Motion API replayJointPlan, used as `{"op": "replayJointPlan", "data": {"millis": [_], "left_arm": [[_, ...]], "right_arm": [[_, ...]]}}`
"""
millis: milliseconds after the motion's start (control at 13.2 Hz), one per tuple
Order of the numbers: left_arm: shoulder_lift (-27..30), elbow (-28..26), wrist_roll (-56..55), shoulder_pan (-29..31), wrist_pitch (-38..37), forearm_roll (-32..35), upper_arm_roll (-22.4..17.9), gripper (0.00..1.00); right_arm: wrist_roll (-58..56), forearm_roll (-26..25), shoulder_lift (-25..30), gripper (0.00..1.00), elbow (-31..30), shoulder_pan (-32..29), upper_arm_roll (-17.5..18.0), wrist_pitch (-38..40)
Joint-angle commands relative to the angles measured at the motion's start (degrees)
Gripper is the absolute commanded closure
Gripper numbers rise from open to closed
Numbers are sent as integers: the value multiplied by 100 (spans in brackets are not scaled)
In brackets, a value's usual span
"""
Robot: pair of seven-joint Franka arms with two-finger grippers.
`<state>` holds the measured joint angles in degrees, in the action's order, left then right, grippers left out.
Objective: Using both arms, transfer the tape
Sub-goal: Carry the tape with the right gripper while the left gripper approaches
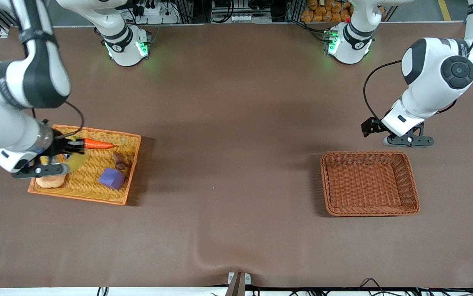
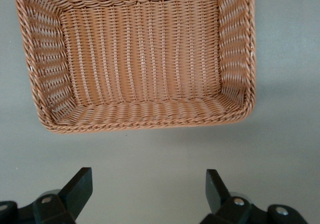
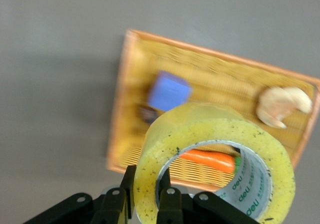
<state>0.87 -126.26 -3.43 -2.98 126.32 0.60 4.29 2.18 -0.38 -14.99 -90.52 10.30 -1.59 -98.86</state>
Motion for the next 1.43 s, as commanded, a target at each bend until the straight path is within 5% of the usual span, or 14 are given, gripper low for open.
{"op": "replayJointPlan", "data": {"millis": [0,377,679,1208,1358], "left_arm": [[-34,-40,-105,-36,304,19,20,0],[-350,171,-806,-150,911,10,195,0],[-605,408,-1483,-264,1271,-34,274,0],[-1423,1217,-3268,-554,1307,238,863,0],[-1476,1323,-3610,-650,1307,247,872,0]], "right_arm": [[1200,588,-459,100,561,822,-60,77],[3091,1258,-2048,100,1852,2044,-60,-835],[5139,1234,-3226,100,2310,3125,-87,-2494],[5512,1111,-3985,100,2364,3278,-113,-3009],[5530,1119,-3959,25,2363,3242,-113,-2885]]}}
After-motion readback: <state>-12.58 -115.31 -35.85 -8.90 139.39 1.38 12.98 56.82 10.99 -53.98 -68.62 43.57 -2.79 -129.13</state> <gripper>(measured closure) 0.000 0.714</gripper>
